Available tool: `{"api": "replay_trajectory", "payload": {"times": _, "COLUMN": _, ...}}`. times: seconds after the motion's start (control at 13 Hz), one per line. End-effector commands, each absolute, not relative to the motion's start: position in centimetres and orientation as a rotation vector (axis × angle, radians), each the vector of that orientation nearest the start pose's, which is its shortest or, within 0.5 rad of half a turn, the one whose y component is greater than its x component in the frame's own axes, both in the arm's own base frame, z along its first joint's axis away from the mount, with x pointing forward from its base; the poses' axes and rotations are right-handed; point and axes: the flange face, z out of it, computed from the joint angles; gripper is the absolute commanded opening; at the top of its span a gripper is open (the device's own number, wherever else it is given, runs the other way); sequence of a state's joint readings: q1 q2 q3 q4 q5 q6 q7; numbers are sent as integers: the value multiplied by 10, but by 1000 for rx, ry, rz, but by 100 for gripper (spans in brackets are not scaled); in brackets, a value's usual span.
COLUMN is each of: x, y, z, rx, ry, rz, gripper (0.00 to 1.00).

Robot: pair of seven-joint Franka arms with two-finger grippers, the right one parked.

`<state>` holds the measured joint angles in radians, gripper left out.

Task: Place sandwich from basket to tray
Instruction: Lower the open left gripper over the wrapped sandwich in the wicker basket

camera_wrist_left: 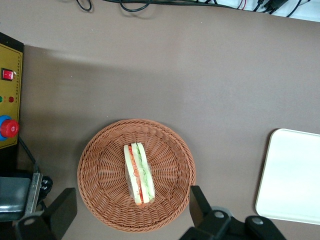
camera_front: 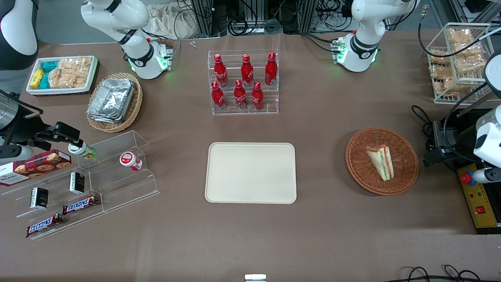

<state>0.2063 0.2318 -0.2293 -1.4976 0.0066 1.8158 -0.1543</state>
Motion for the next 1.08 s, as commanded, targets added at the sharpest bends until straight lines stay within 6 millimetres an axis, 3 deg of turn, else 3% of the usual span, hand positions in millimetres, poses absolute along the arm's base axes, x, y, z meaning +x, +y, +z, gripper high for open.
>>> {"api": "replay_trajectory", "payload": {"times": 0.0, "x": 644, "y": 2, "z": 552, "rx": -3199, "ry": -223, "rz": -140, "gripper": 100}}
{"api": "replay_trajectory", "payload": {"times": 0.31, "x": 644, "y": -3, "z": 551, "rx": -3159, "ry": -227, "rz": -138, "gripper": 100}}
{"api": "replay_trajectory", "payload": {"times": 0.46, "x": 644, "y": -2, "z": 546, "rx": -3145, "ry": -420, "rz": -121, "gripper": 100}}
{"api": "replay_trajectory", "payload": {"times": 0.69, "x": 639, "y": -5, "z": 525, "rx": -3120, "ry": -590, "rz": -51, "gripper": 100}}
{"api": "replay_trajectory", "payload": {"times": 1.0, "x": 633, "y": 2, "z": 483, "rx": -3082, "ry": -624, "rz": 42, "gripper": 100}}
